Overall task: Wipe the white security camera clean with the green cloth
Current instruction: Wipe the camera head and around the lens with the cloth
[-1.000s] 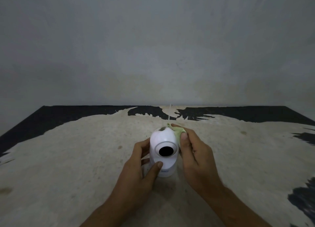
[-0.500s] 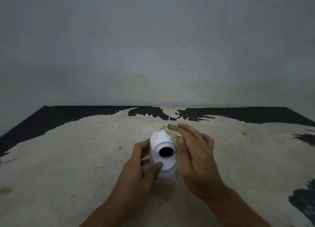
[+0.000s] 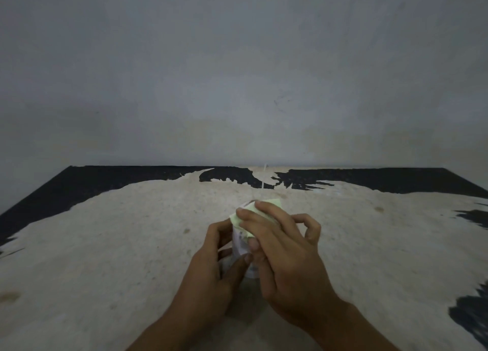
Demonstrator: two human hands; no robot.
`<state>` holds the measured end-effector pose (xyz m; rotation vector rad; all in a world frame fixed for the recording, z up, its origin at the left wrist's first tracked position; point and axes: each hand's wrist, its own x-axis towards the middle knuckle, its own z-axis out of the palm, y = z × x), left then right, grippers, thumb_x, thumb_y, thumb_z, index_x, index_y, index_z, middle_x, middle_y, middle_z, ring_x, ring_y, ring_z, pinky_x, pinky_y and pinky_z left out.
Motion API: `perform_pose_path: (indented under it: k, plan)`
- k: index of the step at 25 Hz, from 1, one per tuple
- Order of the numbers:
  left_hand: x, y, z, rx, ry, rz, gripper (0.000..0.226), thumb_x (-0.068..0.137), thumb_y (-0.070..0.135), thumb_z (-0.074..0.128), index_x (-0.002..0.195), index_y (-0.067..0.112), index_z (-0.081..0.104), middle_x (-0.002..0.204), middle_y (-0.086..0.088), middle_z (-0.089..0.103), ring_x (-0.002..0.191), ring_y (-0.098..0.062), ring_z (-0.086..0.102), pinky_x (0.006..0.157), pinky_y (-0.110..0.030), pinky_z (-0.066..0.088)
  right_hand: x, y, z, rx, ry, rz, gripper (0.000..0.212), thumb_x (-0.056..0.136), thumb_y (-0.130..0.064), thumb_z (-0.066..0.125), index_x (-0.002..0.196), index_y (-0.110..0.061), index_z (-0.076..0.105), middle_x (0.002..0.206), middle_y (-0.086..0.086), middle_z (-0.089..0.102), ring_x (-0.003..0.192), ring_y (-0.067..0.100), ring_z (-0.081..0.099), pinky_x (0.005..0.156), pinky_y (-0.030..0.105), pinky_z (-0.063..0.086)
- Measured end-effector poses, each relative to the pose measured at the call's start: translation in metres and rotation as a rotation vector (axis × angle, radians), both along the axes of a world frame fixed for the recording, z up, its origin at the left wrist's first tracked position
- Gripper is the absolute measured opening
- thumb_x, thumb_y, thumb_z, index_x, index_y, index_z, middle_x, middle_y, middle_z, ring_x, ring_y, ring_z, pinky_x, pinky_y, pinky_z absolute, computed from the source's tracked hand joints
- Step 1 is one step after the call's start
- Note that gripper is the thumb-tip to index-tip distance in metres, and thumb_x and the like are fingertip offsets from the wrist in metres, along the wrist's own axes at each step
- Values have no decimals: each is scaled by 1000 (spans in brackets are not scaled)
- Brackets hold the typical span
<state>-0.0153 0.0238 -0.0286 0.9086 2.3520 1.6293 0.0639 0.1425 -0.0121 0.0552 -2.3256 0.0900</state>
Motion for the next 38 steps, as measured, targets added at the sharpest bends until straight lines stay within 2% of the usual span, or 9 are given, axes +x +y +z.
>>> perform_pose_path:
  k: [2, 6, 16, 22, 26, 28, 31, 36, 38]
  plan:
    - [0, 1, -2, 24, 23, 6, 44, 84, 15, 61, 117, 34, 39, 106, 22, 52, 96, 4, 55, 64, -1, 37, 1, -4, -1, 101, -38, 12, 36, 99, -31, 32, 119, -25, 60, 132, -11, 60, 133, 11, 43, 100, 42, 28]
    - [0, -1, 0, 46, -8, -84, 46, 81, 29, 63, 110, 47, 33, 105, 36, 43, 82, 37, 41, 61, 8, 35, 0, 7, 3, 58, -20, -80, 45, 100, -36, 23, 118, -23, 62, 130, -8, 62, 128, 15, 50, 103, 40, 22]
    - [-1, -4, 2, 38, -4, -112, 47, 75, 42, 60, 113, 48, 32, 107, 40, 43, 92, 27, 46, 67, 5, 39, 0, 7, 8, 129, -64, -110, 32, 94, -36, 37, 117, -28, 57, 134, -9, 59, 131, 16, 44, 99, 42, 24]
    - [-1, -4, -1, 55, 21, -104, 42, 84, 14, 61, 101, 44, 38, 81, 44, 58, 81, 36, 43, 60, 8, 37, 0, 1, 4, 239, -109, -9, 27, 90, -32, 46, 114, -32, 58, 132, -15, 59, 133, 14, 42, 99, 43, 22]
    - [-3, -5, -5, 106, 6, -130, 48, 78, 37, 63, 120, 40, 40, 114, 33, 54, 104, 20, 49, 84, -4, 45, 2, 19, 5, -88, 0, -51, 38, 99, -38, 26, 122, -29, 55, 129, -19, 58, 123, 5, 48, 97, 37, 28]
    - [-3, -5, -6, 132, 1, -128, 51, 77, 37, 64, 121, 43, 39, 121, 28, 54, 111, 12, 50, 90, -12, 47, 2, 26, -4, -428, 0, 1, 31, 100, -34, 30, 112, -33, 58, 102, -30, 63, 95, -7, 55, 84, 26, 35]
    - [-4, -5, -7, 134, 8, -134, 53, 76, 41, 65, 121, 45, 38, 123, 28, 53, 112, 11, 50, 91, -17, 49, -2, 34, -14, -790, -45, 68, 29, 100, -34, 37, 79, -23, 55, 75, 2, 58, 58, 3, 46, 55, 25, 36]
    - [-5, -4, -6, 136, -2, -144, 59, 72, 44, 64, 124, 38, 38, 127, 21, 53, 112, 6, 53, 96, -24, 48, -5, 31, -5, -875, 11, 233, 33, 99, -29, 34, 117, -27, 62, 107, -15, 69, 100, 5, 63, 85, 21, 52]
    - [-4, -4, -6, 141, -3, -136, 61, 70, 45, 63, 125, 36, 38, 128, 20, 53, 114, 3, 53, 98, -29, 48, -6, 29, -7, -859, 0, 218, 31, 100, -32, 33, 118, -34, 59, 105, -13, 69, 96, 11, 64, 83, 29, 55]
